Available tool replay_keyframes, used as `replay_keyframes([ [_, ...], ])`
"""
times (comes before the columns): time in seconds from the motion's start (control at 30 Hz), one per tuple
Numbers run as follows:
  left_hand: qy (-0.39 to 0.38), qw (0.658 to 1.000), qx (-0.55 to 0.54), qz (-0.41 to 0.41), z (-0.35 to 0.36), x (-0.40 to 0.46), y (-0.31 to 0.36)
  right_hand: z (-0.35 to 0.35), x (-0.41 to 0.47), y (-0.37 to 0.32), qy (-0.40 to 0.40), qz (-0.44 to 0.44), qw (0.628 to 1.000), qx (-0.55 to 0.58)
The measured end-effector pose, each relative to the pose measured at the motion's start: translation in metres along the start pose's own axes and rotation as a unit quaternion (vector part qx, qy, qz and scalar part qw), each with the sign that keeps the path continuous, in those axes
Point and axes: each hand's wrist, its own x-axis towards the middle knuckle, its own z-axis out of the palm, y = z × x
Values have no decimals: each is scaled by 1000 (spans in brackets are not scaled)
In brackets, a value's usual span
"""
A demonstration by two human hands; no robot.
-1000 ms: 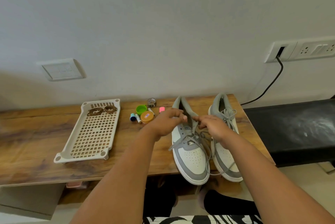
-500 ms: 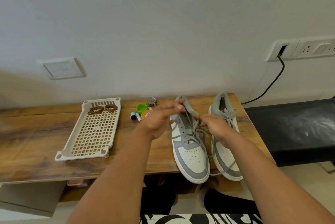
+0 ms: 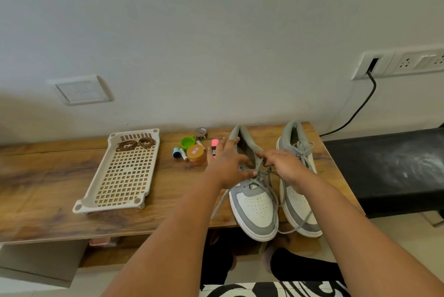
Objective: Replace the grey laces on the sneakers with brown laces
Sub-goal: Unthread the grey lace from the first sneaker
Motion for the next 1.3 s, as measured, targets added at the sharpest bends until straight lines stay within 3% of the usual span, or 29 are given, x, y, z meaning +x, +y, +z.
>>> replay_keyframes([
  [0.1,4,999,-54,4,0,-1,4,0,1,2,-1,-1,1000,12],
  [0.17,13,968,-252,3,-9,-3,2,0,-1,1,0,-1,1000,22],
  [0.2,25,916,-401,-1,-16,-8,2,0,-1,1,1,-1,1000,26],
  [0.27,37,759,-650,-8,-33,-17,-1,0,-1,1,2,2,999,40],
  [0.33,15,595,-803,14,-47,-25,-9,0,-1,0,-4,5,998,63],
  [0.37,13,555,-831,18,-51,-25,-15,0,-2,-1,-7,7,998,69],
  [0.4,26,583,-812,-1,-52,-25,-19,0,-4,-2,-8,8,998,68],
  [0.47,41,772,-631,-68,-43,-22,-23,0,-5,-2,-9,0,999,52],
  [0.5,28,848,-523,-86,-35,-21,-22,0,-6,-2,-12,-7,999,36],
  [0.53,0,892,-440,-100,-30,-21,-20,1,-6,-1,-19,-18,1000,8],
  [0.57,-25,916,-387,-104,-26,-20,-18,1,-6,0,-24,-36,999,-32],
  [0.7,-40,915,-385,-111,-36,-21,-10,3,-9,2,-21,-108,974,-201],
  [0.83,-49,944,-303,-116,-38,-20,-5,16,-14,3,-42,-168,958,-226],
  [0.97,-181,850,-475,-139,-41,-26,-9,35,-13,14,-26,-213,933,-289],
  [1.03,-218,836,-492,-110,-44,-27,-13,44,-10,18,11,-229,900,-370],
  [1.13,-252,838,-471,-112,-46,-29,-17,53,-10,17,56,-232,881,-407],
  [1.2,-265,854,-425,-144,-43,-29,-21,55,-9,18,45,-212,887,-408],
  [1.3,-264,896,-309,-180,-35,-26,-23,45,-11,10,-47,-146,949,-276],
])
